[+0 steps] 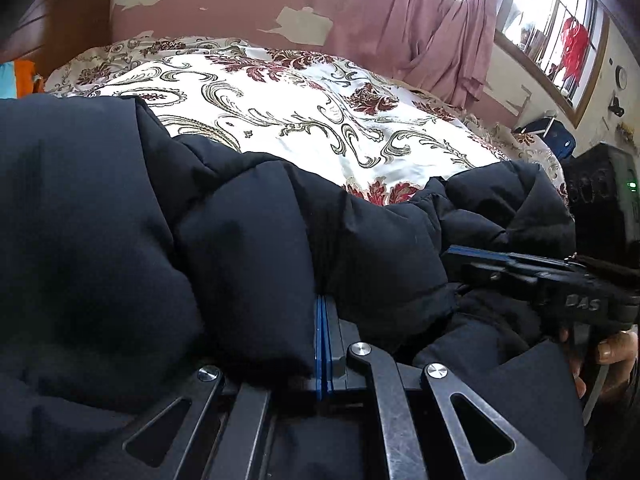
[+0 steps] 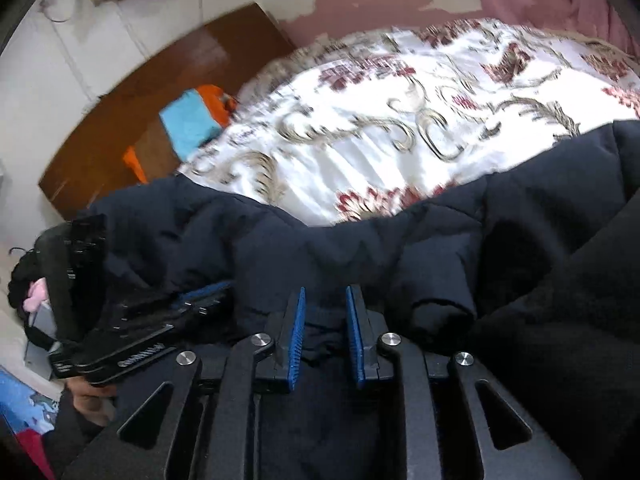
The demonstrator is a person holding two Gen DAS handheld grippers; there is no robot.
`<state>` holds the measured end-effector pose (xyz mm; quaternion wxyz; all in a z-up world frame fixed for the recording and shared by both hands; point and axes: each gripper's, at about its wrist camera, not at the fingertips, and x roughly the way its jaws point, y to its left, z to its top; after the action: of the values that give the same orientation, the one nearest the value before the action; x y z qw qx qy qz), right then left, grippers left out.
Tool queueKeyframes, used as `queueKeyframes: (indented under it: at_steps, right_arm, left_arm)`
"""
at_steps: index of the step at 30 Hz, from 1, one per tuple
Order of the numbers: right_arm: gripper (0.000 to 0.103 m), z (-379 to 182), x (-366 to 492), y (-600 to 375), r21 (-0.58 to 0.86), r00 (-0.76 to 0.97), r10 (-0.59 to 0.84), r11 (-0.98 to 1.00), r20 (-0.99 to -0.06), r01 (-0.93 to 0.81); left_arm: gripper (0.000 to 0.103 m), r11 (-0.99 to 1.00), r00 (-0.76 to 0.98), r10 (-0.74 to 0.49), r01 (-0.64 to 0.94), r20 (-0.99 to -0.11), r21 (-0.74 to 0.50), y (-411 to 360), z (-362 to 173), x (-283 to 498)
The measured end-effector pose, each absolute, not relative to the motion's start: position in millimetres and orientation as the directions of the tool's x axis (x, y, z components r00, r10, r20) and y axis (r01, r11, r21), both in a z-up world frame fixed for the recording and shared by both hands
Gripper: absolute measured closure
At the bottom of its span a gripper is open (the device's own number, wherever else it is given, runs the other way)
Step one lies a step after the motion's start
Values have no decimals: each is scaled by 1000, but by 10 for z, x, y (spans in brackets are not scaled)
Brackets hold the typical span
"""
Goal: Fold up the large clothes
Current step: 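Press the folded hem down and open both tools to release it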
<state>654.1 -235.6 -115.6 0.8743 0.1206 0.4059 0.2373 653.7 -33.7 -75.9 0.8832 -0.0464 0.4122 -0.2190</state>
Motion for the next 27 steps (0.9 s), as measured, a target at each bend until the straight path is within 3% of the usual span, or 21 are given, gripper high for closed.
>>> queueKeyframes:
  at_steps: [6,12,27]
  right_arm:
    - [66,-1210,6549,-2071,289,519,449,887,-727,-362]
    - [66,-1252,6601,-2123,311,491,449,888,-747,-338]
    - [65,-1385,6739,-1867,150,471,300,932,-829,-330]
  left_arm:
    - [99,901,562,-423,345,-711,-264,-333,-773,6539]
    - [99,903,557,-418,342,-718,-260,-346,-790,6549]
    - [99,914,549,-391,328,-738,-240,-382,-829,6562]
